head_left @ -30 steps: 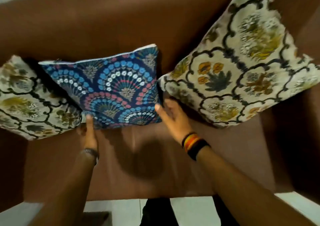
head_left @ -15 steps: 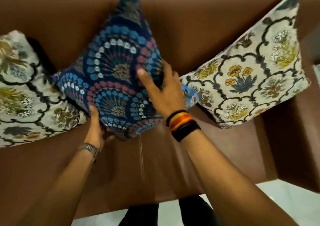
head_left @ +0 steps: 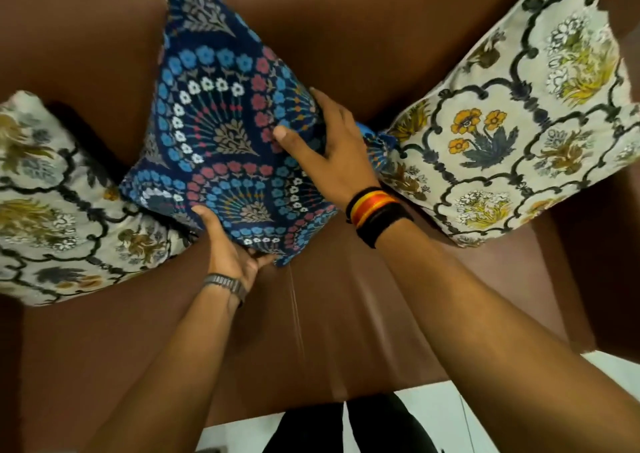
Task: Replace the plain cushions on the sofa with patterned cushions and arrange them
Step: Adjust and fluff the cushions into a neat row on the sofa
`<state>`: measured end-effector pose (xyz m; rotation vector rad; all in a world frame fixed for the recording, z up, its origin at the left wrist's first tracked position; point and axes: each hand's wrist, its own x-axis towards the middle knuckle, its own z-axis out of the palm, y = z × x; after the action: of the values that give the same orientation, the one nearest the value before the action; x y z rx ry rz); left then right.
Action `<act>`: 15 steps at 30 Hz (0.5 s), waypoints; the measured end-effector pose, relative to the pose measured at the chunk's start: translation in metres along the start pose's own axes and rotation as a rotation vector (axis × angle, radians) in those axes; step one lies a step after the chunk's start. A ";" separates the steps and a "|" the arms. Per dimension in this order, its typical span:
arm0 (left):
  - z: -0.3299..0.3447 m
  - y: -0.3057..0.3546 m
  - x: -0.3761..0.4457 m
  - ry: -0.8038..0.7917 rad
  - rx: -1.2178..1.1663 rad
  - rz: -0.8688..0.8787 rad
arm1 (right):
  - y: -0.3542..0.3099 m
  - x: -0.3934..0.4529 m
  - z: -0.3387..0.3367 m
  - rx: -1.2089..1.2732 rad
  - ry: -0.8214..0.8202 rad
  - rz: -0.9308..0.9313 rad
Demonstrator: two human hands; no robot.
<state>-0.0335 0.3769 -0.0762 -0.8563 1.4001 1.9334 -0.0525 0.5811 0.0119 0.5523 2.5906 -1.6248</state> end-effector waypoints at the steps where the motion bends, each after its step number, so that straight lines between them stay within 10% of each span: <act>1: 0.006 0.002 0.000 0.001 0.013 0.011 | 0.002 0.003 -0.003 0.001 0.013 -0.006; 8: -0.005 -0.011 0.012 0.053 0.021 0.034 | 0.024 0.004 -0.005 -0.048 0.024 -0.029; 15: -0.117 -0.004 -0.001 0.346 0.022 -0.019 | 0.034 -0.084 0.042 -0.070 0.388 0.181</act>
<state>-0.0119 0.2658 -0.1052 -1.2336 1.5960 1.8117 0.0300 0.5344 -0.0181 1.1636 2.7345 -1.4872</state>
